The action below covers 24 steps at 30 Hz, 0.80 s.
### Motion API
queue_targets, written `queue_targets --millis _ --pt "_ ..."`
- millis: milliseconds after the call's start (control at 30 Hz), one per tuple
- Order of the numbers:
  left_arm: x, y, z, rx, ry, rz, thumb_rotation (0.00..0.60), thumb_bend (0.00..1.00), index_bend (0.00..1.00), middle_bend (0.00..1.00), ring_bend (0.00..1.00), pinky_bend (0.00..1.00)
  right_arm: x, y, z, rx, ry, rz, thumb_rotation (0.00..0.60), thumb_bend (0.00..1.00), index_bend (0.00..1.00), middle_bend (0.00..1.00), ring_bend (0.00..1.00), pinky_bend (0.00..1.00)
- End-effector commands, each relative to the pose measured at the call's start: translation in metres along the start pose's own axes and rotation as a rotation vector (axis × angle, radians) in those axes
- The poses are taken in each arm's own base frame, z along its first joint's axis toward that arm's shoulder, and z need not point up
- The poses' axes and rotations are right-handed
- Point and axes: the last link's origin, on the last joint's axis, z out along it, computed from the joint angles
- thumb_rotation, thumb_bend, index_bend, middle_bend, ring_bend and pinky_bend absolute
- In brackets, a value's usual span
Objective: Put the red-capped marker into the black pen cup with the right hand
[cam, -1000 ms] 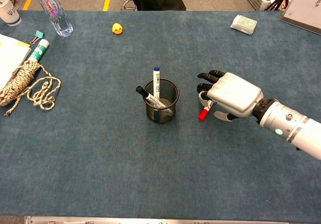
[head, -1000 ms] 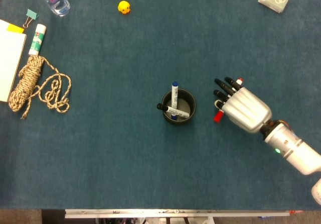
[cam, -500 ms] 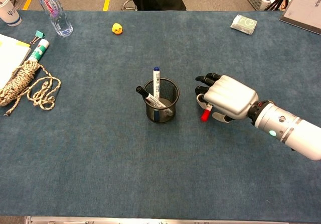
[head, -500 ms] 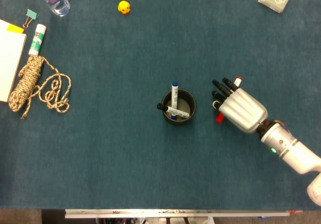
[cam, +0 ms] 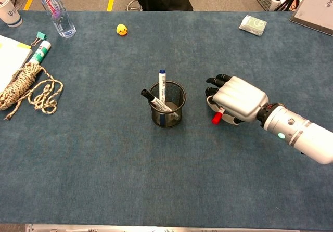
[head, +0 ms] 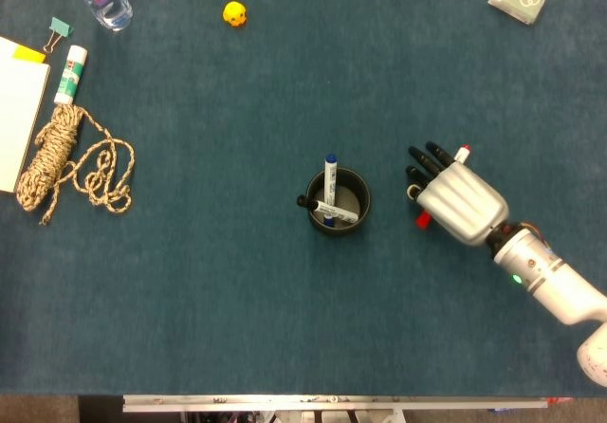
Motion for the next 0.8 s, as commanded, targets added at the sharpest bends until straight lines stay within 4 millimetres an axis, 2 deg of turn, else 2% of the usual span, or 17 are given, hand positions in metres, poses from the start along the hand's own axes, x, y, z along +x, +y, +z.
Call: queue_targets --millis 33,167,300,533,633,800 --pt "0.001 0.000 0.000 0.002 0.003 0.000 0.600 0.31 0.20 0.22 0.20 0.10 0.001 0.002 0.000 -0.008 0.007 0.007 0.600 0.32 0.59 0.33 0.12 0.16" --pt "0.002 -0.001 -0.001 0.004 0.005 0.000 0.600 0.31 0.20 0.22 0.20 0.10 0.011 0.007 -0.005 -0.030 0.043 0.054 0.600 0.33 0.61 0.34 0.13 0.16" --pt "0.002 -0.001 -0.001 0.003 0.005 0.002 0.600 0.31 0.20 0.22 0.20 0.10 0.040 0.014 -0.015 -0.055 0.120 0.154 0.600 0.33 0.61 0.34 0.13 0.16" --pt "0.001 0.004 0.001 -0.011 0.001 0.003 0.600 0.31 0.20 0.22 0.20 0.10 0.109 0.018 -0.040 -0.013 0.279 0.504 0.600 0.34 0.62 0.36 0.13 0.16" --pt "0.001 0.005 0.001 -0.016 0.000 0.005 0.600 0.31 0.20 0.22 0.20 0.10 0.130 0.016 -0.046 0.022 0.340 0.633 0.600 0.35 0.62 0.36 0.13 0.16" --pt "0.002 0.007 0.001 -0.018 0.000 0.005 0.600 0.31 0.20 0.22 0.20 0.10 0.145 0.005 -0.043 0.094 0.339 0.856 0.600 0.35 0.62 0.36 0.13 0.16"
